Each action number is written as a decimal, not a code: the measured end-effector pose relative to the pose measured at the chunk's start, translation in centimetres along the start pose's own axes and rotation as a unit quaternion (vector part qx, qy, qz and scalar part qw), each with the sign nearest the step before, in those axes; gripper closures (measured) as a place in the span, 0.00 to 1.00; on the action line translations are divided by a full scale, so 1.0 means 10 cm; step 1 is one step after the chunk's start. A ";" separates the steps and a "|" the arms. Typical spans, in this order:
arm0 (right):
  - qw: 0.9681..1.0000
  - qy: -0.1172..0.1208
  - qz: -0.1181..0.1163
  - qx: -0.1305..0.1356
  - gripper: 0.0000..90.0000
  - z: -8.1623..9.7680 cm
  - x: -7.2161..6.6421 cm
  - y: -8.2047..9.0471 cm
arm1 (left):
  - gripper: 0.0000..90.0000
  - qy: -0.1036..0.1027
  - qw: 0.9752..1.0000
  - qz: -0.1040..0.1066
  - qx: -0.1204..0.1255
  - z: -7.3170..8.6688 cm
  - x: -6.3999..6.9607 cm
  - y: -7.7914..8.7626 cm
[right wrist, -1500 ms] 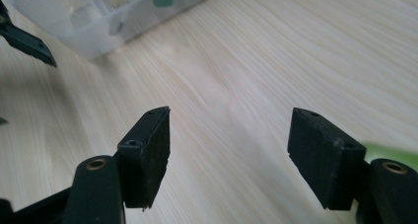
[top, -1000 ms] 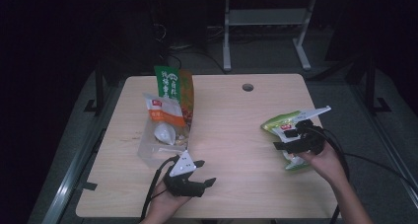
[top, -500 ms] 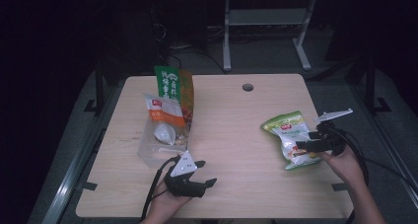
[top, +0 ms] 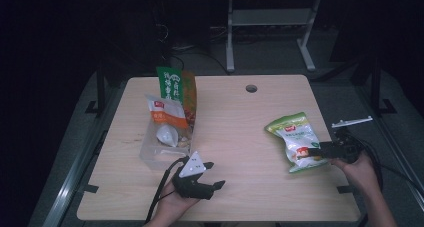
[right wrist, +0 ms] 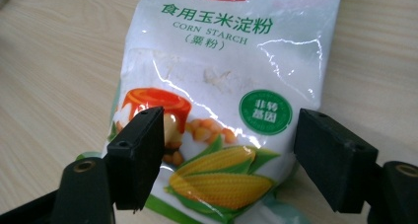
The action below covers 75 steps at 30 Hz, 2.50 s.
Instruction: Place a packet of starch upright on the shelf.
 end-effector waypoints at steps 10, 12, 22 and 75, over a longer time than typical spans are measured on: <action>1.000 0.014 0.007 -0.015 0.35 0.20 -0.18 0.00 | 0.35 -0.019 1.000 0.011 0.001 -0.24 0.10 -0.17; 1.000 0.016 0.009 -0.017 0.35 0.25 -0.20 -0.01 | 0.35 -0.024 1.000 0.014 0.000 -0.28 0.14 -0.21; 0.999 0.034 0.002 -0.031 0.47 0.40 -0.39 -0.08 | 0.35 -0.026 0.999 0.027 -0.004 -0.43 0.21 -0.47; 0.997 0.055 -0.021 0.049 0.99 -0.37 -0.42 -0.02 | 0.36 0.023 0.997 0.077 -0.018 -0.75 0.17 -1.08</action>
Point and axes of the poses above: each handheld gripper's, and its own axes: y roughly backward along the jaws, z roughly out of its underside, x roughly to its right, the point moved 9 cm from there along -y, roughly forward along the jaws, and after that the axes turned 2 degrees about -x, right-handed, at the moved point
